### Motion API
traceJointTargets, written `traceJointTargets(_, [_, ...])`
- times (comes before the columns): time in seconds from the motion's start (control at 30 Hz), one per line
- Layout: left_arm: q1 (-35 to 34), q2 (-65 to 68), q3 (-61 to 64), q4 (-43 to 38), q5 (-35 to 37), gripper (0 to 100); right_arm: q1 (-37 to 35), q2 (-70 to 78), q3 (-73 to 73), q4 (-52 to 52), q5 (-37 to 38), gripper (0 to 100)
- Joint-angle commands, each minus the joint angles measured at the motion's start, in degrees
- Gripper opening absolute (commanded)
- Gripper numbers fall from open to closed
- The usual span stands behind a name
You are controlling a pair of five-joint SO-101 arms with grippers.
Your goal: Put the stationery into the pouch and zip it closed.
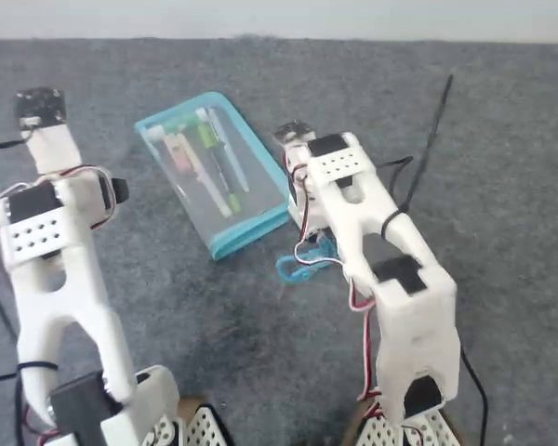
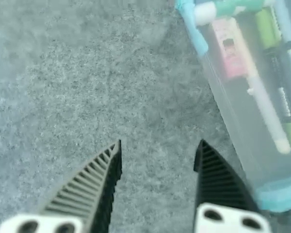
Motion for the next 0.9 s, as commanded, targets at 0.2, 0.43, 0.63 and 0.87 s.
traceJointTargets(0.2, [5.9, -26.5, 14.3, -3.8, -8.8, 23, -2.6, -30.7, -1.6, 3.4, 1.1, 0.6])
traceJointTargets(0.43, [10.0, -38.0, 20.4, -3.3, -13.9, 30, -6.2, -42.1, 7.0, -2.1, 4.6, 0.6])
traceJointTargets(0.63, [12.0, -47.9, 21.3, 1.6, -14.4, 30, -5.8, -46.6, 13.4, -4.0, 4.8, 0.6])
traceJointTargets(0.87, [14.1, -45.3, 23.8, -0.7, -14.1, 30, -5.8, -58.4, 18.0, -2.2, 4.7, 0.6])
